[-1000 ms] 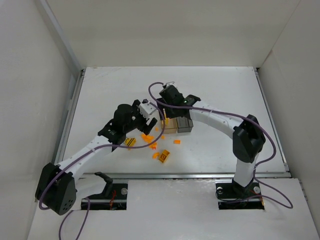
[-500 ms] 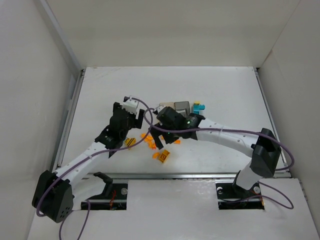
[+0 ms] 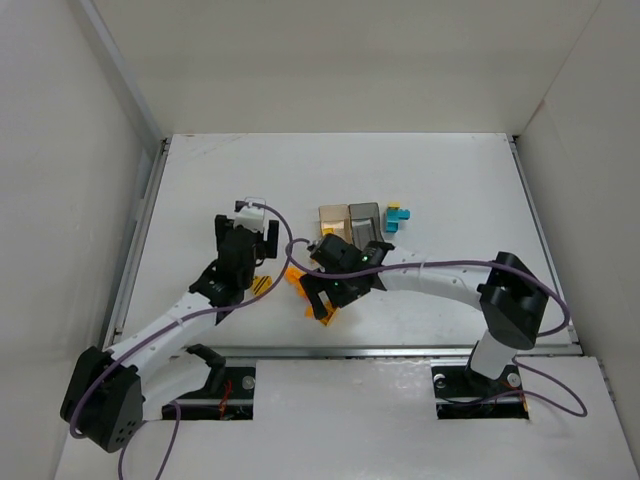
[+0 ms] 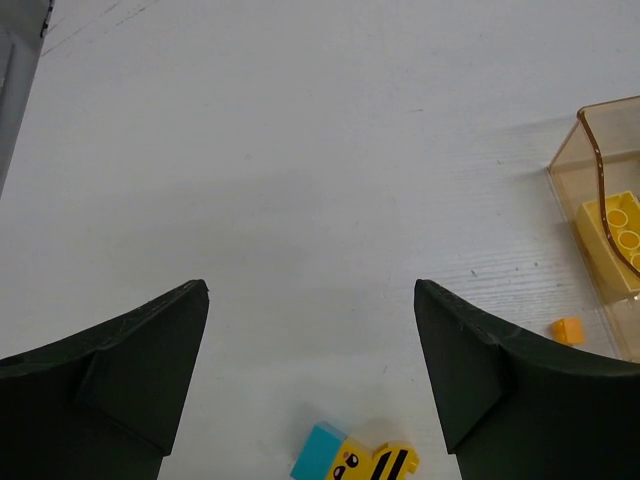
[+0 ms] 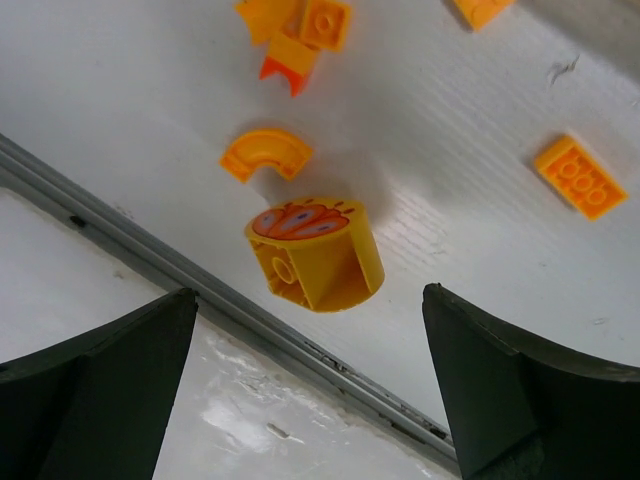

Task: Sort the legos into containers by color

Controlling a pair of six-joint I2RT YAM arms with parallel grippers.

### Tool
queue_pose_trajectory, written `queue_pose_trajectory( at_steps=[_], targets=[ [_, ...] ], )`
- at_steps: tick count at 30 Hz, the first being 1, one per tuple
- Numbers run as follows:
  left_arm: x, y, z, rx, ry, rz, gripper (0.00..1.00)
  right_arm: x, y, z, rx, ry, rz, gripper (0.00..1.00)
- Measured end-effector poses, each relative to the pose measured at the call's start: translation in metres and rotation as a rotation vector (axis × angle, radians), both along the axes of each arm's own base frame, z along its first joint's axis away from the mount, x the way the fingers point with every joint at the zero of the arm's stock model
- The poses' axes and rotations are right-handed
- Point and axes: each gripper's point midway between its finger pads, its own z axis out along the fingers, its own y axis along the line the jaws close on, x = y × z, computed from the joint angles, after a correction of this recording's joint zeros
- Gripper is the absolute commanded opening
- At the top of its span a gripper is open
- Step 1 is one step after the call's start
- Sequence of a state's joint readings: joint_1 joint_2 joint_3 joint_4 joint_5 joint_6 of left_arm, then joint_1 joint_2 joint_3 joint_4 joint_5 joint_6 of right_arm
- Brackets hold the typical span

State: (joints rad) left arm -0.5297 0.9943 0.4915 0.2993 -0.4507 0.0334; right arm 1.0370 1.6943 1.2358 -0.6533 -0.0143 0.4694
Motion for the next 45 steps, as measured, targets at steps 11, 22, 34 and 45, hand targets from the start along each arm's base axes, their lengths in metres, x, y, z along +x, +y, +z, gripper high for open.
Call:
queue_pose_trajectory(
  at_steps=[11, 22, 34, 45],
  targets=[
    [-0.019, -0.028, 0.029, 0.013, -0.095, -0.099, 0.84, 0.001, 0.006, -0.021, 0.033, 0.020, -0.103, 1.00],
    [-0.026, -0.021, 0.033, 0.037, -0.118, -0.080, 0.85, 0.014, 0.006, -0.052, -0.033, -0.006, -0.168, 0.78],
    [-0.028, -0.016, 0.033, 0.054, -0.125, -0.073, 0.86, 0.011, 0.005, -0.051, -0.028, 0.001, -0.192, 0.70],
    [-0.023, -0.030, 0.020, 0.104, -0.110, -0.119, 0.86, 0.004, -0.013, -0.046, -0.074, 0.012, -0.239, 0.41]
  ],
)
